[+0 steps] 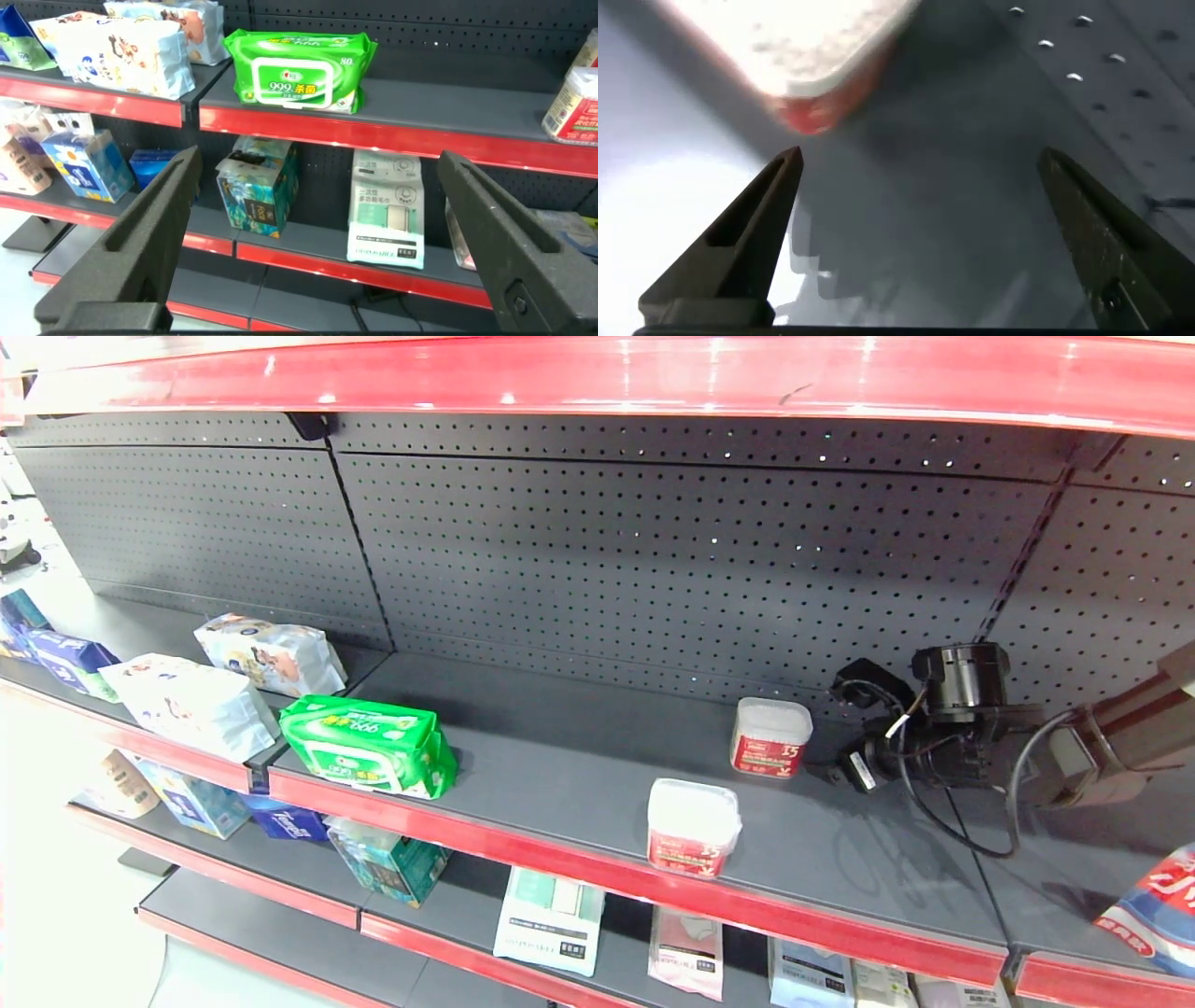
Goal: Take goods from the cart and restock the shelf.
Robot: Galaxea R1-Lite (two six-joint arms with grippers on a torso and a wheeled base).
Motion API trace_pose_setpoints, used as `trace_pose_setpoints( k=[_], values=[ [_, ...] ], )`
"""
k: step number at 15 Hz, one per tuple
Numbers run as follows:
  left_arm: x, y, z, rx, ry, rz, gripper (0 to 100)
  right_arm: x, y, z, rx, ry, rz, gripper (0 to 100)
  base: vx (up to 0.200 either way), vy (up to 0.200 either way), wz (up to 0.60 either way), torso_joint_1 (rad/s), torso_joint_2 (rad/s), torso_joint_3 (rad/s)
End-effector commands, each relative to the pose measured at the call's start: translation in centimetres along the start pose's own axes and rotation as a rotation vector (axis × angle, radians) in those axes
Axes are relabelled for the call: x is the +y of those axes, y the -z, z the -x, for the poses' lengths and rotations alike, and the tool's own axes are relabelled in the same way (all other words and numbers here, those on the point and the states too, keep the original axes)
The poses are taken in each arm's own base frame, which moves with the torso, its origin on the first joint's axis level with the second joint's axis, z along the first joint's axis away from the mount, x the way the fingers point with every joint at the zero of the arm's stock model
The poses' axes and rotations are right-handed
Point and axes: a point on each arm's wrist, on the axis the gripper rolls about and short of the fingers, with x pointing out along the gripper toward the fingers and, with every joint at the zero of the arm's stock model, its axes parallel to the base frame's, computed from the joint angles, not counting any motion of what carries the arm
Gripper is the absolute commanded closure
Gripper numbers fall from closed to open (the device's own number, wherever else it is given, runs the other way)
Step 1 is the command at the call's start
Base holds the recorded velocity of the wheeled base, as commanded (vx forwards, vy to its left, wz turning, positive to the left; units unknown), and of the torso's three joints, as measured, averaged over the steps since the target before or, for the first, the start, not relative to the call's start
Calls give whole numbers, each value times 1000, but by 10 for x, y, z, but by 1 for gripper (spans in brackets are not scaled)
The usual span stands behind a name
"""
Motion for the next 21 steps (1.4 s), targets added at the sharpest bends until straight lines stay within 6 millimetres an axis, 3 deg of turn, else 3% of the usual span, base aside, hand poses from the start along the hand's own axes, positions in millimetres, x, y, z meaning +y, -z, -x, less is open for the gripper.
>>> trace_pose_setpoints(
  k=[1, 5, 8, 16, 21],
  values=[
    [0, 0, 0, 0, 1, 0, 0, -2, -2, -1, -5, 10, -3, 0, 0, 0, 0, 0, 0, 0],
    [0, 0, 0, 0, -1, 0, 0, -7, 0, -13, 12, 37, -14, 0, 0, 0, 0, 0, 0, 0],
    [0, 0, 0, 0, 1, 0, 0, -14, -10, -23, -17, 69, -19, 0, 0, 0, 0, 0, 0, 0],
    [0, 0, 0, 0, -1, 0, 0, -9, -18, -23, -43, 54, -13, 0, 0, 0, 0, 0, 0, 0],
    [0, 0, 0, 0, -1, 0, 0, -13, -10, -30, -14, 65, -21, 0, 0, 0, 0, 0, 0, 0]
  ],
)
